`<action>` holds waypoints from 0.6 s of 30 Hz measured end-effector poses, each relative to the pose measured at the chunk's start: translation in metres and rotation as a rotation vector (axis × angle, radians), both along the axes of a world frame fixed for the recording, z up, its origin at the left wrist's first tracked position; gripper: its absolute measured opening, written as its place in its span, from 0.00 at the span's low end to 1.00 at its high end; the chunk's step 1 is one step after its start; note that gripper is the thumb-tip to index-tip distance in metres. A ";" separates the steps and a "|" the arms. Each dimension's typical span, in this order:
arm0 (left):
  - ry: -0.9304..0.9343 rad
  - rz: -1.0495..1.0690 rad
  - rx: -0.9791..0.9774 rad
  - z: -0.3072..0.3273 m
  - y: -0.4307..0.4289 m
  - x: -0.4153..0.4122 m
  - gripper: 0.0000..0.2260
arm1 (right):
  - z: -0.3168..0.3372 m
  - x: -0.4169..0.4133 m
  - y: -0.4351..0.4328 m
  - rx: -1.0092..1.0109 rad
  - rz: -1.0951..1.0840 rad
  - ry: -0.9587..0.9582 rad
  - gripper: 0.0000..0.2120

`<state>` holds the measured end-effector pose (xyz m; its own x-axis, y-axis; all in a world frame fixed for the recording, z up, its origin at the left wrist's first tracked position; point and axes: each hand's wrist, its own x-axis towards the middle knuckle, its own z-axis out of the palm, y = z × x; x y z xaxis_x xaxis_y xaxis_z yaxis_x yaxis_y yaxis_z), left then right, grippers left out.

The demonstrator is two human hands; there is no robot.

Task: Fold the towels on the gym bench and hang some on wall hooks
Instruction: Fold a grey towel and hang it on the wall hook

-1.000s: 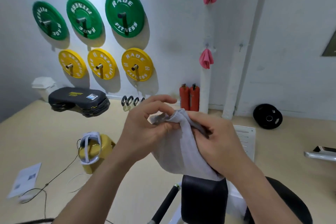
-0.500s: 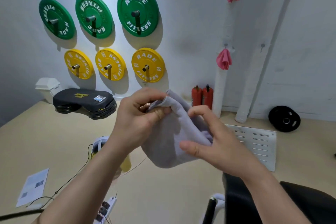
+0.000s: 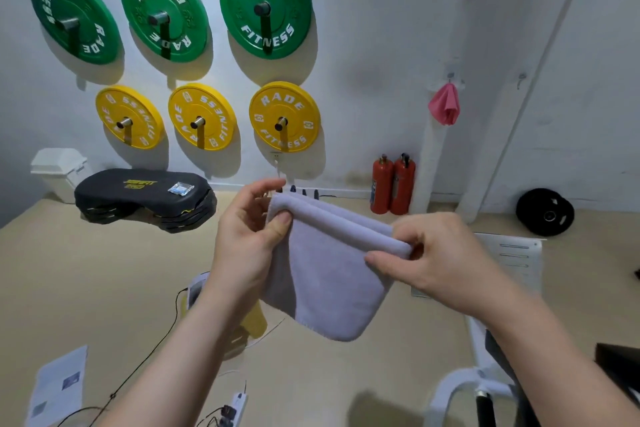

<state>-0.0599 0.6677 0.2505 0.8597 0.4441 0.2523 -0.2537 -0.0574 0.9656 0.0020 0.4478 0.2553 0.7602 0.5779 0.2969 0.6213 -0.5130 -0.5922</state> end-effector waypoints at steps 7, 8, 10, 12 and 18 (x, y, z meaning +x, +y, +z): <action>0.014 -0.056 0.121 0.009 0.027 0.056 0.18 | -0.023 0.040 0.024 0.249 0.126 0.606 0.25; 0.021 -0.082 0.183 0.014 0.030 0.065 0.17 | -0.019 0.051 0.026 0.210 0.099 0.570 0.33; 0.023 -0.147 0.301 0.022 0.033 0.088 0.15 | -0.008 0.079 0.040 0.179 0.065 0.463 0.39; 0.026 -0.208 0.378 0.026 0.032 0.116 0.13 | -0.002 0.115 0.061 0.125 0.088 0.326 0.32; 0.010 -0.350 0.466 0.025 0.029 0.232 0.17 | 0.001 0.231 0.078 0.166 0.030 0.149 0.06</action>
